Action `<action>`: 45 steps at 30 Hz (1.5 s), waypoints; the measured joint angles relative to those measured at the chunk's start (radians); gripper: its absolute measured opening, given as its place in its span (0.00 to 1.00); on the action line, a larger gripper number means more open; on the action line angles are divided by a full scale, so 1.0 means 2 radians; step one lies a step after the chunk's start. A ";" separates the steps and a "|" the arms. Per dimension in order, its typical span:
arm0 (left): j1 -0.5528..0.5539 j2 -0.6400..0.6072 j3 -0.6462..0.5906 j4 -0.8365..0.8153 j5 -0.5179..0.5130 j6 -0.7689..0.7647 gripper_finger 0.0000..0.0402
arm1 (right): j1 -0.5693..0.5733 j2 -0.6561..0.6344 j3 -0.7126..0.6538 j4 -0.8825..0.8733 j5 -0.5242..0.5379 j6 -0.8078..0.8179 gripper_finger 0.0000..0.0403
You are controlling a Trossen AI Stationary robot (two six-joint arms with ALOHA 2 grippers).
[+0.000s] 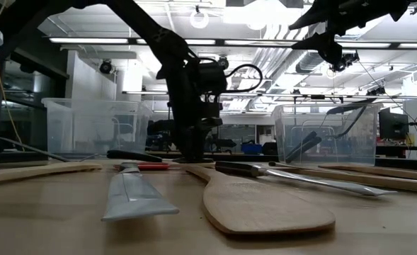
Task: Pick & Place Kitchen Items
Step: Put the black kitchen knife into the top left transparent bin
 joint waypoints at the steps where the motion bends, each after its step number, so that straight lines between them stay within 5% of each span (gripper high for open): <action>1: 0.000 0.000 0.000 0.000 -0.005 -0.001 0.22 | 0.000 0.000 0.000 0.000 0.000 0.000 0.54; 13: -0.006 -0.008 0.011 -0.012 -0.071 -0.014 0.21 | 0.000 0.000 0.000 0.000 0.001 0.002 0.54; 21: -0.031 -0.008 0.072 -0.009 -0.106 -0.014 0.21 | 0.000 0.000 0.000 0.001 0.001 0.002 0.54; 28: -0.056 -0.009 0.131 -0.019 -0.191 -0.019 0.21 | 0.000 0.000 0.000 0.001 0.001 0.002 0.54; 45: -0.051 -0.010 0.274 -0.135 -0.288 -0.292 0.21 | 0.000 0.000 0.000 0.004 0.000 0.002 0.54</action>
